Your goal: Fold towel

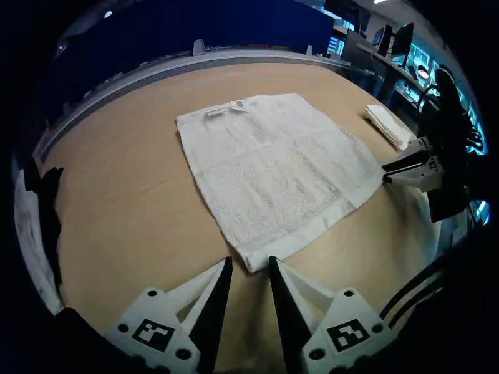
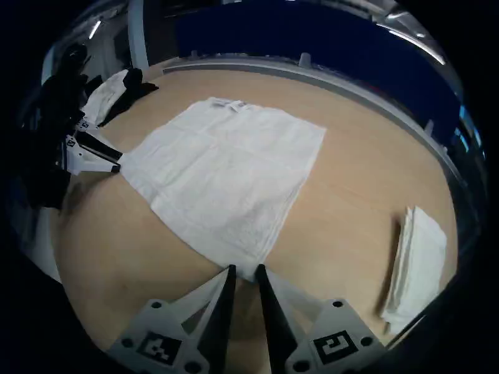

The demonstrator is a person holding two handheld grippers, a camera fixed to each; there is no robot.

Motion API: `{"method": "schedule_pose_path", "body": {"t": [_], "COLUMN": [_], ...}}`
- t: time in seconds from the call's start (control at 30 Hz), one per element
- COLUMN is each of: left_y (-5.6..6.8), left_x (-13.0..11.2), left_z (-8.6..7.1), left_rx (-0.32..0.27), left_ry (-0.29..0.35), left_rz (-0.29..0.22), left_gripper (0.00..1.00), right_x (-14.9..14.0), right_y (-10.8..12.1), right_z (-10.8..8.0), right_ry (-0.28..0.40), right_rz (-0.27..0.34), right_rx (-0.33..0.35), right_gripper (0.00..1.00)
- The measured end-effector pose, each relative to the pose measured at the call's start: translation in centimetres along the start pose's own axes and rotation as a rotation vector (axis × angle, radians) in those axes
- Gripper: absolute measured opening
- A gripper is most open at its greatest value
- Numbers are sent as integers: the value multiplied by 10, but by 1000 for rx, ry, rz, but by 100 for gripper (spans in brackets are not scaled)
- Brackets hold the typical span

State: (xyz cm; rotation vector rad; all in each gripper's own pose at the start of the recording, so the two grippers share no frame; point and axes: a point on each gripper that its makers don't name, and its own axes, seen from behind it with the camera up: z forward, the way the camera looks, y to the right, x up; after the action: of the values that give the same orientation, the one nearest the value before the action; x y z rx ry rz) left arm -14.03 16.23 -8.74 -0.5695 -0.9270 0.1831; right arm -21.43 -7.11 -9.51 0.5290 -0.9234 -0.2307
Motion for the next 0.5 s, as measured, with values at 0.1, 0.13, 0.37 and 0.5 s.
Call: {"method": "schedule_pose_path", "body": {"t": [0.1, 0.13, 0.37, 0.5], "left_y": [-5, -6, -2, 6], "left_x": [0, 1, 0, -2], "left_z": [1, 1, 0, 0], "left_rx": [15, 19, 6, -16], "left_ry": [-5, -6, -8, -9], "left_rz": [-8, -12, -36, -28], "left_gripper": [25, 22, 8, 5], "right_x": [1, 1, 4, 4], "right_y": [3, 3, 3, 4], "right_z": [1, 1, 1, 0], "right_ry": [-2, -1, 3, 3], "right_rz": [9, 12, 18, 17], "right_rx": [-3, -2, -13, -18], "right_gripper": [16, 15, 12, 11]}}
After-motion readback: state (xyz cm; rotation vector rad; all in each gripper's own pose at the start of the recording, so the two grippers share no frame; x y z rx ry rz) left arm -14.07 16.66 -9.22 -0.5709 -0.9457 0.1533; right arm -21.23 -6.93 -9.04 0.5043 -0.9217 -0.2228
